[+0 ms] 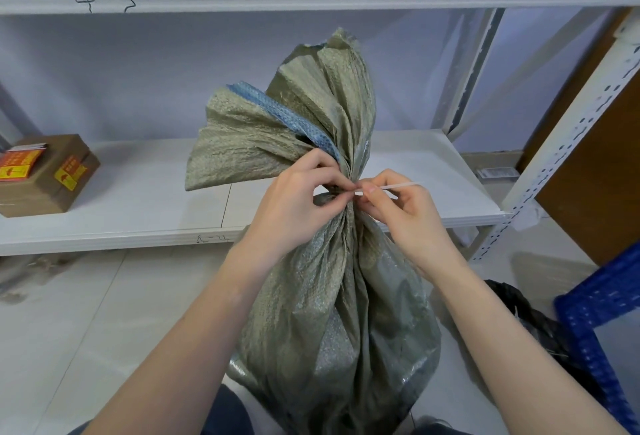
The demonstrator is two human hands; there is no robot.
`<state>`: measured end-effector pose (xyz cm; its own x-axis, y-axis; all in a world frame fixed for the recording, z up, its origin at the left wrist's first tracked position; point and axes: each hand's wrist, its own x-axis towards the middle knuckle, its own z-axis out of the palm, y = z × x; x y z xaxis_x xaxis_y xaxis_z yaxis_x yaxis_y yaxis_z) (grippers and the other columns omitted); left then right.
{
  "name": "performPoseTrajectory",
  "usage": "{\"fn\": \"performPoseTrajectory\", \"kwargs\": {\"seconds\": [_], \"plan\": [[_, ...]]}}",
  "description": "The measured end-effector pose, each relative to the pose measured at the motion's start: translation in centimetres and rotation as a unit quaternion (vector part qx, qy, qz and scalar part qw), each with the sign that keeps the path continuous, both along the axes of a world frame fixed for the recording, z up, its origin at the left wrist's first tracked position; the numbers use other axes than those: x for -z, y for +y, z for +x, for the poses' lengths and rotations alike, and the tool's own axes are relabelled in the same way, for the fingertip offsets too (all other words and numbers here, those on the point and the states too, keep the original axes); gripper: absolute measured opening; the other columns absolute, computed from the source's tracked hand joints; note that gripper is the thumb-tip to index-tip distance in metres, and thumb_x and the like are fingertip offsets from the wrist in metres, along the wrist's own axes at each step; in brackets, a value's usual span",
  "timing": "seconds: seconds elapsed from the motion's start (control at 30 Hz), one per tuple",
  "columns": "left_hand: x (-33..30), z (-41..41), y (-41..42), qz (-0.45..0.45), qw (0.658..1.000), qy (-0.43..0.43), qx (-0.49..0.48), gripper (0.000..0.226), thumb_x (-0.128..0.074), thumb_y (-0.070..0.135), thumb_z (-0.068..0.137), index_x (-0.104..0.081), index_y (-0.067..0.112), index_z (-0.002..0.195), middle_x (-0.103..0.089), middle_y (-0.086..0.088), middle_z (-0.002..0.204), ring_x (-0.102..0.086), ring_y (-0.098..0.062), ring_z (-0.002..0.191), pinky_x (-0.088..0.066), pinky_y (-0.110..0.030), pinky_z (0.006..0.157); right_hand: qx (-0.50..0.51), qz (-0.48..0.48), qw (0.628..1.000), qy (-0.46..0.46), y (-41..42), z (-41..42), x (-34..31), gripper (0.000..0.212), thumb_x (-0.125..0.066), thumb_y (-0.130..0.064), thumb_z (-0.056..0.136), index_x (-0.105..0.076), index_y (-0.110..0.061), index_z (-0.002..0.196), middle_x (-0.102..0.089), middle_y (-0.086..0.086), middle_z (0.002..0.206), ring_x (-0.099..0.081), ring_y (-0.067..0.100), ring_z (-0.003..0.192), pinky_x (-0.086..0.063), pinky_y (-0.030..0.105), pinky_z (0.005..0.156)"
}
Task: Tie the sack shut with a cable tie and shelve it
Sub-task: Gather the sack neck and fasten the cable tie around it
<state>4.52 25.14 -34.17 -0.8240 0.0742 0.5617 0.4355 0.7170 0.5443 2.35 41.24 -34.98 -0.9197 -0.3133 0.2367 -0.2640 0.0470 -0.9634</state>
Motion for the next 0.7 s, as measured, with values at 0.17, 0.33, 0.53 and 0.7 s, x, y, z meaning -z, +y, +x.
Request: {"fn": "performPoseTrajectory", "kwargs": {"seconds": [0.17, 0.33, 0.53, 0.7], "plan": [[-0.03, -0.1, -0.36, -0.001, 1.0, 0.004, 0.002, 0.004, -0.071, 0.016, 0.082, -0.073, 0.015, 0.085, -0.056, 0.005, 0.089, -0.056, -0.005, 0.081, -0.048, -0.026, 0.076, -0.03, -0.061, 0.996, -0.049, -0.02, -0.07, -0.41, 0.023, -0.046, -0.007, 0.094, -0.049, -0.007, 0.071, -0.068, 0.012, 0.098, -0.065, 0.008, 0.091, -0.053, 0.02, 0.087], [0.2, -0.18, -0.44, 0.002, 1.0, 0.001, -0.001, 0.004, -0.071, 0.014, 0.081, -0.073, 0.015, 0.085, -0.054, 0.006, 0.087, -0.054, 0.003, 0.081, -0.042, -0.013, 0.076, -0.035, -0.076, 0.994, -0.065, 0.01, -0.02, -0.53, 0.027, -0.04, -0.006, 0.097, -0.044, -0.009, 0.07, -0.067, 0.012, 0.105, -0.066, 0.016, 0.099, -0.053, 0.021, 0.09], [0.23, -0.21, -0.51, 0.012, 1.0, -0.008, -0.002, 0.003, -0.071, 0.013, 0.081, -0.072, 0.014, 0.083, -0.051, 0.008, 0.085, -0.052, 0.006, 0.079, -0.04, -0.011, 0.074, -0.033, -0.074, 0.994, -0.071, 0.0, 0.15, -0.88, 0.029, -0.038, -0.005, 0.097, -0.04, -0.01, 0.069, -0.067, 0.016, 0.108, -0.065, 0.022, 0.102, -0.052, 0.021, 0.091], [0.27, -0.24, -0.45, 0.007, 1.0, -0.017, -0.008, 0.003, -0.071, 0.014, 0.08, -0.072, 0.015, 0.083, -0.048, 0.015, 0.083, -0.052, 0.006, 0.078, -0.04, -0.011, 0.072, -0.035, -0.082, 0.993, -0.079, -0.11, 0.18, -1.14, 0.029, -0.036, -0.002, 0.097, -0.038, -0.011, 0.07, -0.067, 0.015, 0.104, -0.065, 0.022, 0.099, -0.053, 0.019, 0.088]]}}
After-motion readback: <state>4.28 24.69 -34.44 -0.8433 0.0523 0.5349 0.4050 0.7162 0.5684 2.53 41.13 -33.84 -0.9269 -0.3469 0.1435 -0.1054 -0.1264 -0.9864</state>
